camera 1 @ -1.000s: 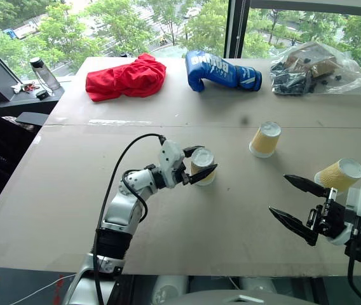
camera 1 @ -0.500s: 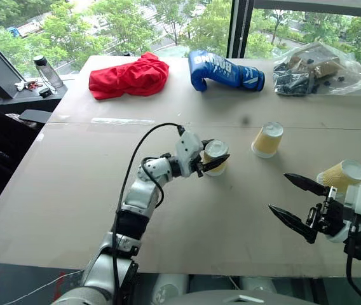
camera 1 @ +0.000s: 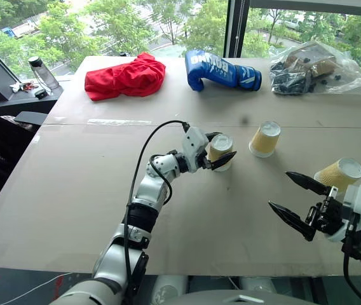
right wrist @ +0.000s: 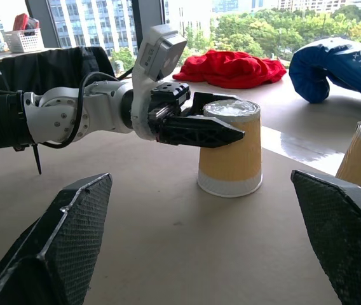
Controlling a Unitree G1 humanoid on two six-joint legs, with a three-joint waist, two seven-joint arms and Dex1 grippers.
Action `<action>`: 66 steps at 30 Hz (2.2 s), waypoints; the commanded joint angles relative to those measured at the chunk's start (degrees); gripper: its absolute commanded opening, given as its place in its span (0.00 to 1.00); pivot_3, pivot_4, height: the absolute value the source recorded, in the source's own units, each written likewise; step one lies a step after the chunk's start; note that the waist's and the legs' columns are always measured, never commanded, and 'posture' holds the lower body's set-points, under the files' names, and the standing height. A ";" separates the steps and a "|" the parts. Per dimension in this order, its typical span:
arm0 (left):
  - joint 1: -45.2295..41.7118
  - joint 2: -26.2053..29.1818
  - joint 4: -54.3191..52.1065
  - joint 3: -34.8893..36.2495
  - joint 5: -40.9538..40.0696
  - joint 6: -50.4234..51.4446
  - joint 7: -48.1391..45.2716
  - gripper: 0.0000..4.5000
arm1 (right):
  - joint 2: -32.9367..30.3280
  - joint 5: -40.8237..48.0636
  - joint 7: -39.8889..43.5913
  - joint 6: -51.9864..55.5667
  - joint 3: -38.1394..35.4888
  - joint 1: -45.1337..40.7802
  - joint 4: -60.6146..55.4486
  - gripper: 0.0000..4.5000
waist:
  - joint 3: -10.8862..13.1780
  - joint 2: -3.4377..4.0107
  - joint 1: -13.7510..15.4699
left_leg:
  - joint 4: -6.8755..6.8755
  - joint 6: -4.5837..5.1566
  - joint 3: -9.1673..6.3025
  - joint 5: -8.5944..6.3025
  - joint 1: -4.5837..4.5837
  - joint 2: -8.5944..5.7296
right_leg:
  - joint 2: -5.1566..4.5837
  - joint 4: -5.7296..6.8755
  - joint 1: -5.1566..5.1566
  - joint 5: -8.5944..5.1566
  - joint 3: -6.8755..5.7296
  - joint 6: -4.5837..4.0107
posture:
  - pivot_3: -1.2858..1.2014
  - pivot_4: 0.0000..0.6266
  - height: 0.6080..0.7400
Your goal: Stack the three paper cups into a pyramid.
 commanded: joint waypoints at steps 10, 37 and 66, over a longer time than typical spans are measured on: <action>4.33 4.70 -24.62 4.38 -11.99 14.71 -1.56 0.99 | 3.78 -2.21 -8.00 1.38 1.40 -6.77 0.97 1.00 | 0.01 0.00 -0.68 | 0.00 -0.02 0.01 0.01 0.01 0.12 | 0.00 0.03 0.00 0.00 0.04 0.00 | 0.52 0.24 1.00; 0.80 25.42 -46.81 9.19 -23.37 43.45 -0.16 0.99 | 15.76 -22.45 -33.36 3.84 8.32 -37.46 26.84 1.00 | 0.10 0.03 -1.42 | -0.10 -0.27 0.13 0.16 -0.09 0.10 | 0.04 0.10 -0.29 0.00 0.17 0.00 | 0.52 0.24 1.00; 9.83 29.96 -51.76 9.96 -22.15 42.90 -0.94 1.00 | 11.92 -19.05 -24.99 8.95 11.93 -30.01 14.79 0.49 | 0.13 0.04 -1.44 | -0.20 -0.13 0.18 0.08 -0.15 0.17 | 0.04 0.11 -0.42 0.00 0.26 -0.01 | 0.52 0.24 1.00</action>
